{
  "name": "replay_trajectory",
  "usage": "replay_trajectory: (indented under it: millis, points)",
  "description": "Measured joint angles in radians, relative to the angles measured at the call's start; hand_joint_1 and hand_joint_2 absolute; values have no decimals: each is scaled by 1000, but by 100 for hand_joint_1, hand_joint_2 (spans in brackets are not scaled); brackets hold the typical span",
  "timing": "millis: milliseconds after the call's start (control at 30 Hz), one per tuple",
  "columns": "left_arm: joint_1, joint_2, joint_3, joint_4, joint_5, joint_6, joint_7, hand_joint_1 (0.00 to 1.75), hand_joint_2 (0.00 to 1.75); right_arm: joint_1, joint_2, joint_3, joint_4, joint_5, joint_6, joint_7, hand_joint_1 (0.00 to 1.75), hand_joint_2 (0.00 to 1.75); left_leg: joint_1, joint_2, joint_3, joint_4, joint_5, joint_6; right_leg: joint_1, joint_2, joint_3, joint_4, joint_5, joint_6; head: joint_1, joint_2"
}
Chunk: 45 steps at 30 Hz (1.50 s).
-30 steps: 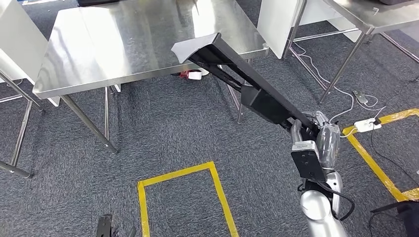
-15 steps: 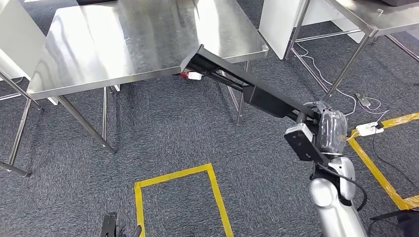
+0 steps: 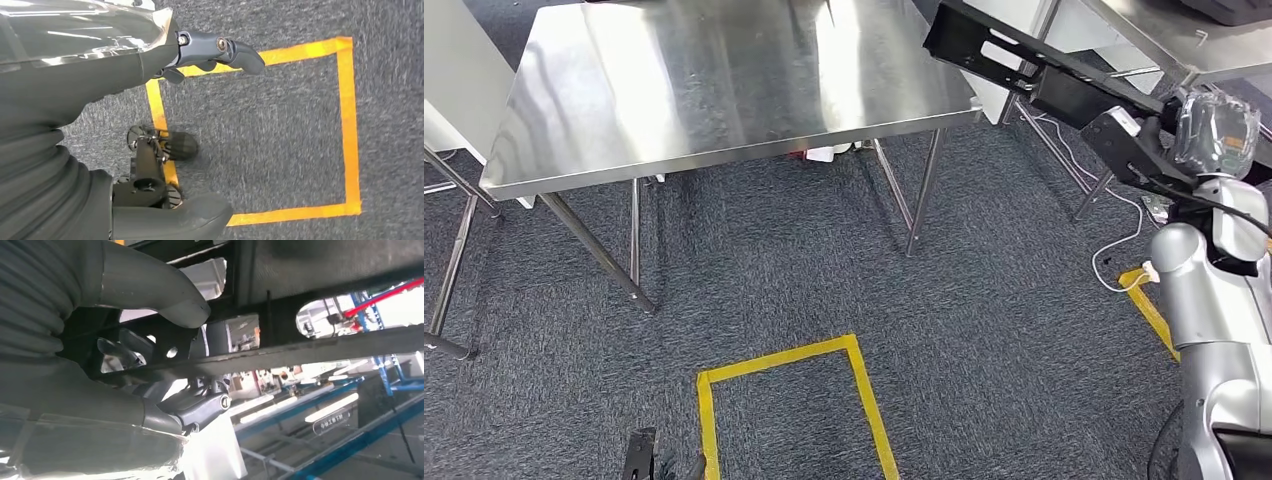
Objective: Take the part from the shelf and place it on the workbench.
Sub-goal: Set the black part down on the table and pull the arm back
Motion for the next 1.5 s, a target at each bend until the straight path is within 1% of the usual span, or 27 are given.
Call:
replay_trajectory:
  millis: [33, 133, 167, 200, 267, 333, 367, 400, 467, 533, 633, 667, 700, 733, 800, 833, 867, 1000, 1067, 1133, 1267, 1300, 1333, 1400, 1433, 1467, 1500]
  points:
    - [-2, 0, 0, 0, 3, -2, 1, 0, 175, -18, -7, 2, 20, 0, 1, -3, 175, 175, 0, -1, 10, -9, 1, 9, 1, 0, -19, 40, -16, -3, 1, 0]
    - [-5, 1, 2, 0, 13, -11, 5, 0, 175, -52, -20, 12, 75, -4, 4, -17, 175, 175, -6, -1, 26, -14, -9, 27, 6, 0, -140, 239, -74, -14, 3, 0]
    - [-4, 1, 3, 0, 15, -15, 6, 0, 175, -55, -21, 16, 89, -5, 4, -21, 175, 175, -9, -2, 33, -14, -15, 30, 10, 0, -168, 272, -74, -13, 3, 0]
    - [-3, 0, 3, 0, 17, -17, 7, 0, 175, -56, -22, 21, 99, -6, 4, -25, 175, 175, -12, -4, 40, -14, -20, 32, 14, 1, -174, 263, -55, -9, 3, 0]
    - [-3, 0, 4, 0, 19, -21, 8, 0, 175, -59, -23, 31, 113, -8, 3, -32, 175, 175, -17, -8, 57, -14, -33, 32, 20, 0, -129, 134, 22, -3, 3, 0]
    - [-4, 0, 6, 0, 20, -22, 9, 0, 175, -69, -23, 45, 120, -10, 4, -38, 175, 175, -24, -11, 67, -11, -47, 27, 28, 1, -73, 6, 82, -12, 3, 0]
    - [-4, 0, 8, 0, 20, -22, 9, 0, 175, -75, -23, 52, 122, -11, 4, -40, 175, 175, -27, -11, 69, -10, -52, 24, 31, 1, -59, -22, 93, -20, 2, 0]
    - [-4, 1, 9, 0, 21, -22, 10, 0, 175, -79, -22, 59, 124, -10, 5, -41, 175, 175, -28, -11, 69, -10, -56, 20, 34, 1, -55, -28, 93, -28, 2, 0]
    - [-4, 4, 13, -1, 21, -22, 10, 0, 175, -85, -21, 69, 126, -10, 5, -42, 175, 175, -28, -11, 68, -6, -66, 11, 26, 1, -50, -33, 89, -39, 2, 0]
    - [-6, 6, 16, -3, 21, -22, 10, 0, 175, -90, -20, 75, 126, -10, 6, -44, 175, 175, -25, -8, 45, 44, -96, -5, 16, 0, -39, -39, 82, -50, -1, 0]
    - [-4, 6, 18, -3, 24, -23, 11, 0, 175, -96, -16, 94, 126, -11, 17, -57, 175, 175, -6, -4, -69, 241, -169, -29, 13, 0, -26, -40, 70, -62, -4, 0]
    - [-3, 6, 19, -2, 26, -24, 11, 0, 175, -97, -14, 106, 126, -10, 23, -61, 175, 175, 1, -3, -104, 286, -171, -35, 11, 1, -21, -40, 65, -62, -4, 0]
    - [-2, 7, 19, -2, 28, -25, 12, 0, 175, -97, -11, 118, 124, -8, 27, -65, 175, 175, 6, -2, -120, 292, -150, -41, 9, 2, -13, -40, 59, -59, -4, 0]
    - [-1, 8, 20, -2, 29, -27, 12, 0, 175, -97, -7, 130, 121, -6, 30, -68, 175, 175, 11, 1, -116, 257, -109, -46, 6, 4, -3, -39, 51, -55, -4, 0]
    - [-1, 10, 22, -2, 30, -30, 13, 0, 175, -99, 4, 157, 107, -3, 31, -72, 175, 175, 19, 6, -68, 119, -12, -55, 2, 6, 19, -40, 35, -43, -4, 0]
    - [-2, 10, 24, -2, 31, -31, 13, 0, 175, -102, 10, 172, 99, -1, 33, -73, 175, 175, 19, 8, -40, 57, 14, -55, 3, 8, 27, -40, 27, -36, -5, 0]
    - [-3, 11, 26, -1, 31, -32, 13, 0, 175, -106, 17, 188, 90, 1, 35, -74, 175, 175, 17, 9, -21, 18, 23, -50, 5, 9, 31, -42, 22, -30, -6, 0]
    - [-6, 13, 31, -1, 32, -37, 15, 0, 175, -111, 33, 243, 58, 6, 41, -74, 175, 175, 10, 7, 6, -14, 9, -11, 12, 8, 27, -27, 18, -8, -5, 0]
    - [-8, 15, 34, -2, 32, -38, 15, 0, 175, -111, 38, 261, 45, 6, 41, -75, 175, 175, 9, 2, 20, -19, 4, 5, 10, 3, -20, 56, -9, -10, -4, 0]
    - [-10, 16, 35, -2, 32, -39, 15, 0, 175, -112, 40, 271, 39, 6, 41, -75, 175, 175, 8, 0, 25, -19, -1, 13, 10, 2, -69, 143, -33, -15, -3, 0]
    - [-10, 16, 35, -2, 32, -39, 15, 0, 175, -112, 41, 272, 39, 6, 41, -75, 175, 175, 8, -1, 26, -19, -2, 15, 10, 2, -84, 167, -39, -16, -3, 0]
    - [-10, 16, 35, -2, 32, -39, 15, 0, 175, -110, 41, 276, 39, 6, 41, -75, 175, 175, 6, -2, 30, -19, -5, 17, 12, 2, -110, 200, -46, -16, -2, 0]
    - [-8, 16, 36, -2, 32, -39, 15, 0, 175, -106, 42, 285, 35, 10, 40, -74, 175, 175, 2, -5, 44, -19, -15, 19, 16, 2, -119, 172, -15, -12, -2, 0]
    - [-7, 16, 38, -2, 31, -40, 16, 0, 175, -102, 44, 311, 29, 33, 36, -73, 175, 175, -10, -11, 76, -19, -45, 16, 30, 1, -115, 62, 60, -22, -2, 0]
    - [-7, 16, 39, -1, 29, -40, 16, 0, 175, -103, 46, 324, 29, 54, 29, -72, 175, 175, -14, -12, 89, -20, -58, 11, 35, 1, -87, -24, 107, -30, -2, 0]
    - [-8, 16, 40, -1, 28, -40, 16, 0, 175, -107, 48, 334, 35, 79, 18, -71, 175, 175, -15, -11, 94, -21, -64, 6, 39, 1, -75, -50, 115, -45, -2, 0]
    - [-11, 17, 41, -1, 27, -40, 16, 0, 175, -112, 53, 343, 47, 107, 2, -71, 175, 175, -16, -11, 98, -22, -67, 3, 35, 2, -65, -54, 117, -52, -2, 0]
